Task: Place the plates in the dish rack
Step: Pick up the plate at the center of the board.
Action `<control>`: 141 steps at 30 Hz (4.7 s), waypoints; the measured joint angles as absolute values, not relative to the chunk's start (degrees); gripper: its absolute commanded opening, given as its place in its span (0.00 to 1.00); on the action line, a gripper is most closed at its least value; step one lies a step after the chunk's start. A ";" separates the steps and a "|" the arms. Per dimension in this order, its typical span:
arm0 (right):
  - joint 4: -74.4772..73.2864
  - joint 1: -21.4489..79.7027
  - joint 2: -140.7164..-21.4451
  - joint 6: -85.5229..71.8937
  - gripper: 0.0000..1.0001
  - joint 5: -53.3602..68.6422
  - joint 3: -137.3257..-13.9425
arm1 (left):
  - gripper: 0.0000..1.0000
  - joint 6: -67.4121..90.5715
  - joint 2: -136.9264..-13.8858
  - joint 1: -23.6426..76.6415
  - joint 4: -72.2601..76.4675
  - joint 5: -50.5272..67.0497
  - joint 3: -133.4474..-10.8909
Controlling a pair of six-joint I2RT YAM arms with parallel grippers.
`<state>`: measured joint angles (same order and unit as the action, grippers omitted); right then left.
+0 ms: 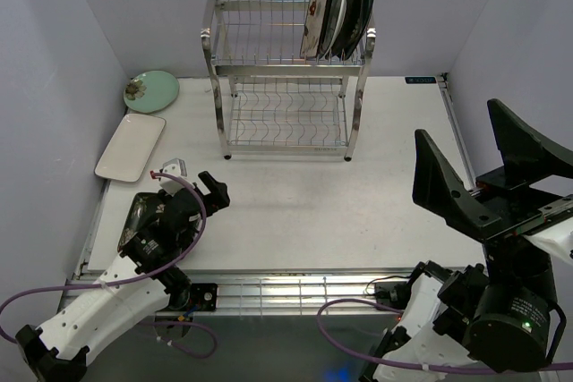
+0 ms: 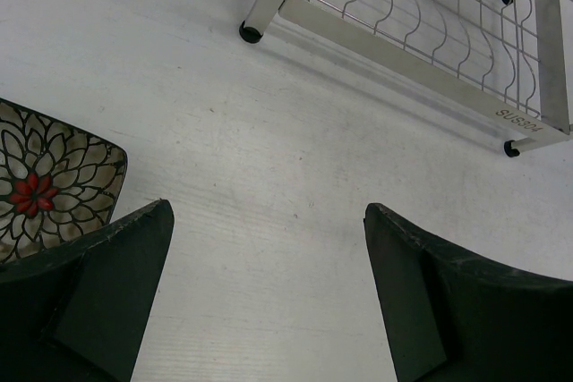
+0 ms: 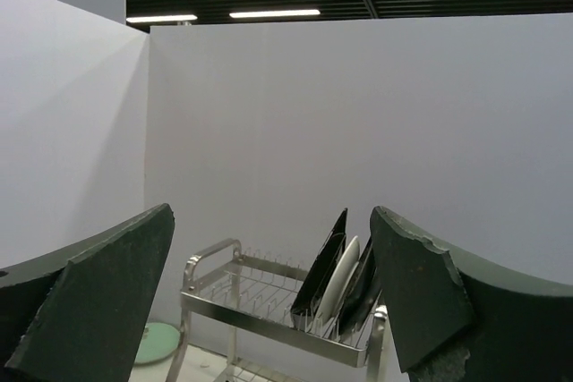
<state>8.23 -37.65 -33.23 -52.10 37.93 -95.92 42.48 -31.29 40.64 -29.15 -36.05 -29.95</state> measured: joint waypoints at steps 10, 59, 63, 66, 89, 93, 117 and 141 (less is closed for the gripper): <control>5.56 -36.62 -29.93 -50.09 0.99 39.51 -80.97 | 0.98 42.61 -33.12 40.62 -29.15 -37.19 -29.95; -4.91 -33.45 -22.85 -41.63 1.00 49.65 -32.60 | 0.98 54.76 -51.81 40.64 -40.34 -47.40 -35.27; -2.94 -31.00 -23.88 -42.46 0.98 48.99 -32.60 | 0.98 54.85 -51.72 40.64 -40.36 -47.40 -35.27; -1.34 -26.55 -26.20 -42.65 0.98 47.70 -32.58 | 0.98 54.94 -51.64 40.64 -40.36 -47.37 -35.27; 3.62 22.81 -28.77 -41.30 0.94 13.34 -30.04 | 0.98 54.89 -50.72 40.66 -40.34 -47.35 -35.27; 6.68 27.18 -29.10 -40.60 0.95 9.04 -27.66 | 0.98 54.92 -50.26 40.73 -40.32 -47.35 -35.27; 38.15 47.24 -65.56 -50.52 1.00 5.08 -18.33 | 0.98 59.90 -35.35 40.91 -42.54 -51.03 -34.09; 55.37 59.18 -104.88 -60.97 0.88 7.70 -43.31 | 0.98 60.86 -23.77 40.91 -50.35 -43.79 -44.51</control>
<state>55.37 59.18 -104.88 -60.97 7.70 -43.31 60.86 -23.77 40.91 -50.35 -43.79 -44.51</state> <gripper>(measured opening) 0.876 0.979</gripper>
